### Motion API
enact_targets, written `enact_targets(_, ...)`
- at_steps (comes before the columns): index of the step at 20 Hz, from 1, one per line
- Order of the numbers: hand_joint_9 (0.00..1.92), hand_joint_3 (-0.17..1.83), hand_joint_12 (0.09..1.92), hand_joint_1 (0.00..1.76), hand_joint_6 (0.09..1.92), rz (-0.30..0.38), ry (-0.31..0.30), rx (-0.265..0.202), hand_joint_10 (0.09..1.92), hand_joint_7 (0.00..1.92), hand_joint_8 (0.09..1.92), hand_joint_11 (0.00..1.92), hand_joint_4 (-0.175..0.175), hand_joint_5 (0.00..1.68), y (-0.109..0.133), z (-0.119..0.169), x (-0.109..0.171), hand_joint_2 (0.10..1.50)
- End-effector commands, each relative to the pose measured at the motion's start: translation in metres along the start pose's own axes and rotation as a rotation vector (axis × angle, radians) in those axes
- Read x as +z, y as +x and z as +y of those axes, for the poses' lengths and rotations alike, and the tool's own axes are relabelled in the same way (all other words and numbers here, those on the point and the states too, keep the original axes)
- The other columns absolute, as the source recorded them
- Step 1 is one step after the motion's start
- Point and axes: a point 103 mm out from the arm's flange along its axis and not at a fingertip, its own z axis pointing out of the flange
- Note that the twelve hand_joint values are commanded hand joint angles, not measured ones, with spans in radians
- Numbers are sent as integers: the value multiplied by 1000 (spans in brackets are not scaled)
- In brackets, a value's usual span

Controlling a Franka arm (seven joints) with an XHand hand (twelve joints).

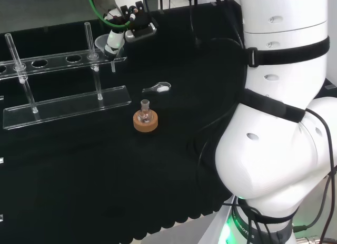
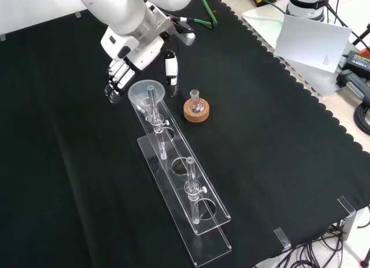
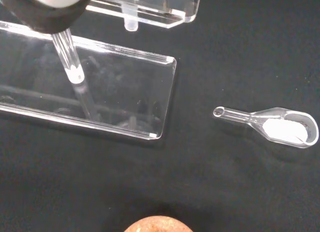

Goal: Pick up the funnel from the transparent funnel stand.

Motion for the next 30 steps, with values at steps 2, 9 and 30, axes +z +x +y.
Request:
enact_targets(2, 34, 139, 1560, 765, 87, -4, 6, -5, 933, 105, 87, 202, 43, 96, -3, 3, 2, 762)
enact_targets(9, 87, 255, 1548, 764, 87, -2, 17, -6, 889, 32, 271, 212, 39, 123, -1, 6, 4, 710)
enact_targets(30, 418, 460, 1546, 764, 87, 32, -9, -16, 707, 112, 684, 237, 12, 208, 16, 14, 16, 621)
